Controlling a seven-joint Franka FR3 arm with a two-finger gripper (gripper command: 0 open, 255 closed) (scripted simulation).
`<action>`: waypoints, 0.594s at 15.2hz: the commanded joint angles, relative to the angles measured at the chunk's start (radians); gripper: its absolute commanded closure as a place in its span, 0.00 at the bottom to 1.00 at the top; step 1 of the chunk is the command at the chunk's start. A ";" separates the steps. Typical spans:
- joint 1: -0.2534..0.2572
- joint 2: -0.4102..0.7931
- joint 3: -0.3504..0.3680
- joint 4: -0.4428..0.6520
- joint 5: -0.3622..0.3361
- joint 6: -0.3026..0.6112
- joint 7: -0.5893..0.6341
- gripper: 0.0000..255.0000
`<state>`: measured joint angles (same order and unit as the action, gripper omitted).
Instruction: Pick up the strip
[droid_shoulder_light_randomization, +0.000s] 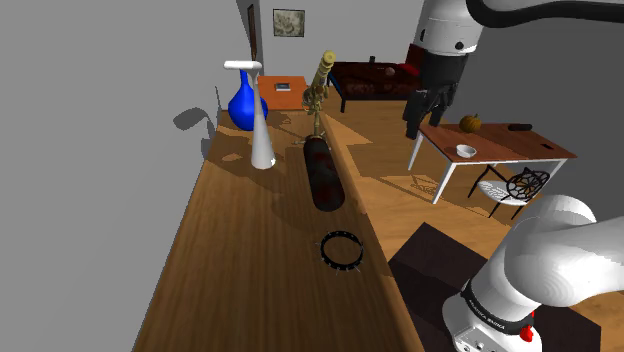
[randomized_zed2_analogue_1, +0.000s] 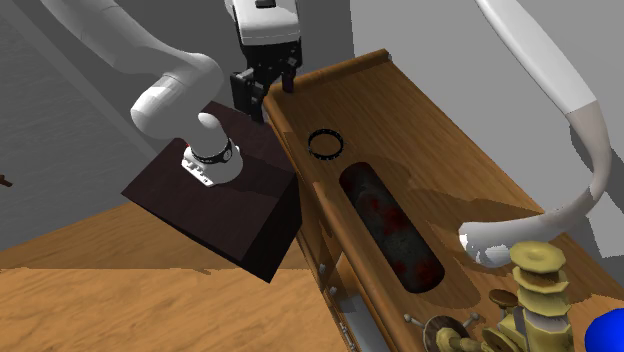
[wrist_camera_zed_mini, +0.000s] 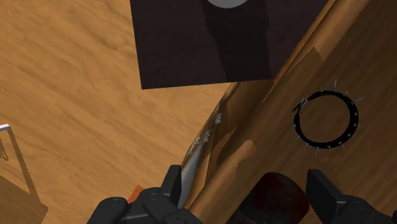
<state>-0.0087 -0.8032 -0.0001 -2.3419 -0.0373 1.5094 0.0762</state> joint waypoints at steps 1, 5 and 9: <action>0.000 0.000 0.000 0.000 0.000 0.000 0.000 0.00; 0.012 -0.018 0.067 -0.113 0.054 0.103 0.101 0.00; 0.028 -0.008 0.140 -0.205 0.111 0.216 0.202 0.00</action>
<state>0.0168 -0.8218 0.1230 -2.5316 0.0609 1.6951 0.2528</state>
